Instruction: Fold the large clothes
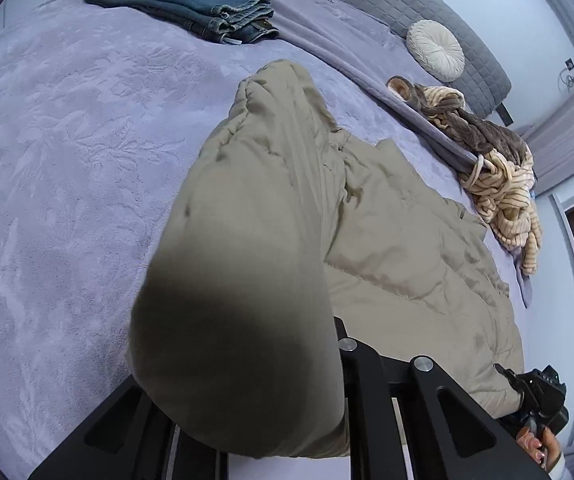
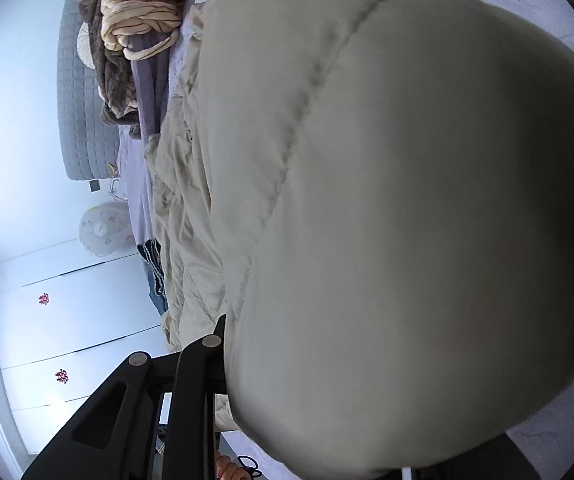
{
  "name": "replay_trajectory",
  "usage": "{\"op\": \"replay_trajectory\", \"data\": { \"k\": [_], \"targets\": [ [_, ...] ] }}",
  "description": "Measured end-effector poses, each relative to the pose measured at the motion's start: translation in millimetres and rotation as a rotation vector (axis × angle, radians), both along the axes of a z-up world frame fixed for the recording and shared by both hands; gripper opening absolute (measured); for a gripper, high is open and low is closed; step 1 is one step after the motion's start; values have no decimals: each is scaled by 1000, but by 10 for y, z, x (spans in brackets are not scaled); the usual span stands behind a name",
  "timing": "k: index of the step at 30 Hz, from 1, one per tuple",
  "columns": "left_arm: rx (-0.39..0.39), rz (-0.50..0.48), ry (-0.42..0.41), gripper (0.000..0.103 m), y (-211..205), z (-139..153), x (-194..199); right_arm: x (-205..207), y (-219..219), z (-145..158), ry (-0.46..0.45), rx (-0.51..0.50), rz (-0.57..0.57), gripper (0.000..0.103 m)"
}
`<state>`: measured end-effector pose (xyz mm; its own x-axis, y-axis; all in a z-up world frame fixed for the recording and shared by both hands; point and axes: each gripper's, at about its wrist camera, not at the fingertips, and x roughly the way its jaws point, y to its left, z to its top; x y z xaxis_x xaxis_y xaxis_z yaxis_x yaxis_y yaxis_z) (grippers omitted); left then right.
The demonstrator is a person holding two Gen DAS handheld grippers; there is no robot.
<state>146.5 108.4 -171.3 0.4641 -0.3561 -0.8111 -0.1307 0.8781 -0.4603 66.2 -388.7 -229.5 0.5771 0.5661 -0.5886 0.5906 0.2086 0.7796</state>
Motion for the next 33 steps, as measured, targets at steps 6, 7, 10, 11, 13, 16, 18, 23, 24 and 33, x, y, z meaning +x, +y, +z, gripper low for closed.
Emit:
{"op": "replay_trajectory", "data": {
  "k": [6,7,10,11,13,16,18,23,24,33],
  "targets": [
    [3,-74,-7,17,126,132,-334,-301,119,196,-3,-53,22,26],
    [4,-90,-5,17,149,143,-400,-390,148,211,1,-57,18,26],
    [6,-138,2,17,211,177,-616,-639,233,240,19,-65,10,26],
    [8,-153,3,17,236,186,-702,-737,265,254,25,-70,10,26],
    [13,-178,14,17,280,205,-886,-941,338,279,35,-79,16,26],
    [9,-189,36,17,346,222,-1191,-1284,399,255,66,-68,25,26],
    [6,-185,52,17,392,229,-1450,-1468,428,259,78,-62,43,26],
    [22,-162,140,17,447,76,-2060,-1826,410,262,105,-46,94,26],
    [28,-155,160,17,456,20,-2160,-1804,400,259,110,-50,102,26],
    [148,19,211,49,913,36,-2629,-1858,303,350,147,-97,232,43]
  ]
}}
